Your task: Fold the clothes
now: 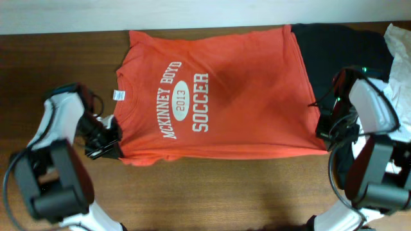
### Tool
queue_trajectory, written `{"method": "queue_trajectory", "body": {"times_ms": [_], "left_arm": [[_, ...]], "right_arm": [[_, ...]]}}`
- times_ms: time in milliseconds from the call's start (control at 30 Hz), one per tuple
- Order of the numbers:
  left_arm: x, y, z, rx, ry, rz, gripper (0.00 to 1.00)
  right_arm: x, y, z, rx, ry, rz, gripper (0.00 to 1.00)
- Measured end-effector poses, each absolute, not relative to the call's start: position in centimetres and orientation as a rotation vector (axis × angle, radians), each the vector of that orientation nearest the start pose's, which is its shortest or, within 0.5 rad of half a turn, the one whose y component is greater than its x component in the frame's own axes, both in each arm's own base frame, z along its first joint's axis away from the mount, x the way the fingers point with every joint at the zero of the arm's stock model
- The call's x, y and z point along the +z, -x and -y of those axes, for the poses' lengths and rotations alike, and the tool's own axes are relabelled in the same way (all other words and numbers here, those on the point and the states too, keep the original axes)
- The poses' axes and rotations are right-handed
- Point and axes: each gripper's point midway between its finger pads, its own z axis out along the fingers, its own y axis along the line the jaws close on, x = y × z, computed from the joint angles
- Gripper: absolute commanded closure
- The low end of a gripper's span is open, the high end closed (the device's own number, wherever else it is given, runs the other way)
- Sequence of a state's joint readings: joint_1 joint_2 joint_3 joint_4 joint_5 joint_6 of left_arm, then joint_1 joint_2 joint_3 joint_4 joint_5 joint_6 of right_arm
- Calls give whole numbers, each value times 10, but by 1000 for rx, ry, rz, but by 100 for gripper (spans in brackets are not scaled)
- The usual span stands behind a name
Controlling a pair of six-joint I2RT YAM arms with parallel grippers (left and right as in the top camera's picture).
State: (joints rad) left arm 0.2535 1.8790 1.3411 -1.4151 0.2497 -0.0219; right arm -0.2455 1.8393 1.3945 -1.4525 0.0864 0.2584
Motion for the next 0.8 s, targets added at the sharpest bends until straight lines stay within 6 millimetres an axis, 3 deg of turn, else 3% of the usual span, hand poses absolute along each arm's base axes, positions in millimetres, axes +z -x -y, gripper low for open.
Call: {"method": "queue_trajectory", "body": {"times_ms": [233, 300, 367, 467, 600, 800], "left_arm": [[96, -220, -40, -451, 675, -3238, 100], [105, -223, -47, -422, 696, -3159, 100], [110, -227, -51, -402, 703, -3111, 99], [110, -252, -58, -386, 687, -3001, 99], [115, -301, -59, -480, 633, -2802, 99], [115, -354, -50, -572, 562, -2645, 99]], "right_arm": [[96, -217, 68, -136, -834, -3305, 96], [101, -219, 68, -131, -828, -3265, 96], [99, -234, 69, -97, -820, -3196, 96], [95, -268, 68, -6, -796, -3068, 96], [99, -318, 66, 118, -735, -2876, 96], [112, -365, 65, 210, -658, -2694, 96]]}}
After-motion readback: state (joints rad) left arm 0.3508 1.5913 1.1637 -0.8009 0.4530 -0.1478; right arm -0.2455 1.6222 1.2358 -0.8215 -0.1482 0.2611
